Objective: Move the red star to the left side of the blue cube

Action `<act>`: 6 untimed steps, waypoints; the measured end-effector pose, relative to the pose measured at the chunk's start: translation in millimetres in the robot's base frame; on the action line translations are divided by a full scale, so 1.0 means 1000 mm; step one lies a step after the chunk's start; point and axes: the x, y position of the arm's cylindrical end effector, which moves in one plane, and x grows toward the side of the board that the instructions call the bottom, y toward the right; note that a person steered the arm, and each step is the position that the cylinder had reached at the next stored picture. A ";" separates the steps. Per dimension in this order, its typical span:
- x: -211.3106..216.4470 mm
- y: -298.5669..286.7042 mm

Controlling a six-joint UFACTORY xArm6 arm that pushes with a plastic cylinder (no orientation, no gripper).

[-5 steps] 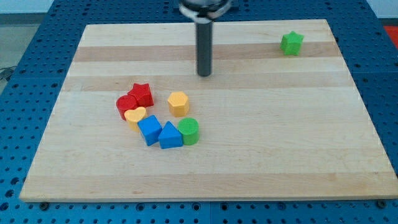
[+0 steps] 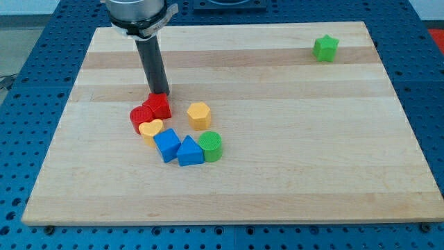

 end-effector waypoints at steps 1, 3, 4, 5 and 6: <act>0.041 -0.003; 0.093 -0.021; 0.100 -0.025; 0.036 -0.024; 0.035 -0.024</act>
